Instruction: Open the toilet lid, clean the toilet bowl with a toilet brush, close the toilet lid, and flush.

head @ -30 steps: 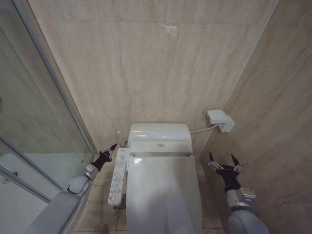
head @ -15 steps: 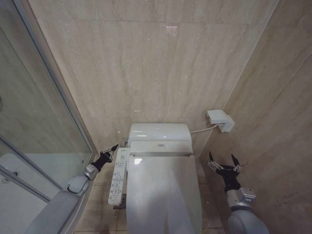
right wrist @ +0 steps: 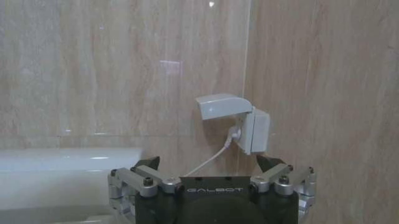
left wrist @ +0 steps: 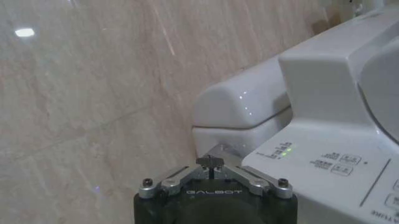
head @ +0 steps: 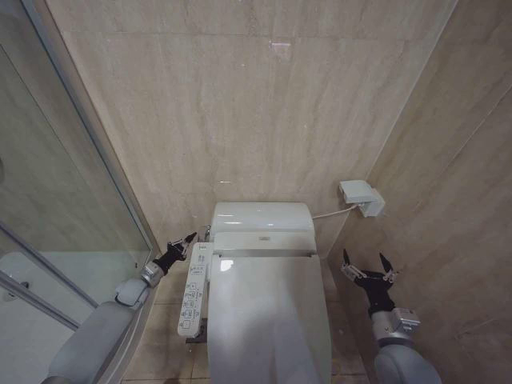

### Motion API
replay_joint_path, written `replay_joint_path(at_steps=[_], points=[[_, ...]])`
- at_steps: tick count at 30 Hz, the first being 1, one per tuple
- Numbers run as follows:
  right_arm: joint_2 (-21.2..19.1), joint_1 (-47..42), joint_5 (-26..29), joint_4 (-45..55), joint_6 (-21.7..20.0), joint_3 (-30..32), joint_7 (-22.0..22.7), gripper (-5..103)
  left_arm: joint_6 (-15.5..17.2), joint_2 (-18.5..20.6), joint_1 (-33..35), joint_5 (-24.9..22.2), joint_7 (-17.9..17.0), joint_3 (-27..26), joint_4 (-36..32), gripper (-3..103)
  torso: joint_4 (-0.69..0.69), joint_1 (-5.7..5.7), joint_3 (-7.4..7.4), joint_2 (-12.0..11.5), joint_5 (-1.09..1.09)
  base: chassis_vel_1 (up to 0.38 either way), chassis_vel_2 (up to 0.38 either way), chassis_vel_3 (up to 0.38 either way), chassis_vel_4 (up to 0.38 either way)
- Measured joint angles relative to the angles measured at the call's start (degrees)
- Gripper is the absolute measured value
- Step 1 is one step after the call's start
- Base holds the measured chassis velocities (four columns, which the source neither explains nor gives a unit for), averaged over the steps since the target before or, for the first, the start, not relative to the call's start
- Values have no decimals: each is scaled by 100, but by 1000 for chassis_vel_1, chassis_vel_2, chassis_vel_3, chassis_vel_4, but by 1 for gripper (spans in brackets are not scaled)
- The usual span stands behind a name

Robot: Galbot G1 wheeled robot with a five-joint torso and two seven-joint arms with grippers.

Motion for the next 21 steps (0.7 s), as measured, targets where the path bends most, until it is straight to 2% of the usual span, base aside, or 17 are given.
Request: replay_joint_path(at_steps=[8, 21], points=[[0, 0, 0, 0, 0, 0, 0, 100, -102, -177, -74, 2, 107, 47, 279, 0, 6, 0, 0, 0, 0, 0, 0, 0, 0], [0, 0, 0, 0, 0, 0, 0, 100, -157, -346, -92, 57, 226, 6, 459, 0, 3, 0, -1, 1, 3, 0, 0, 0, 0]])
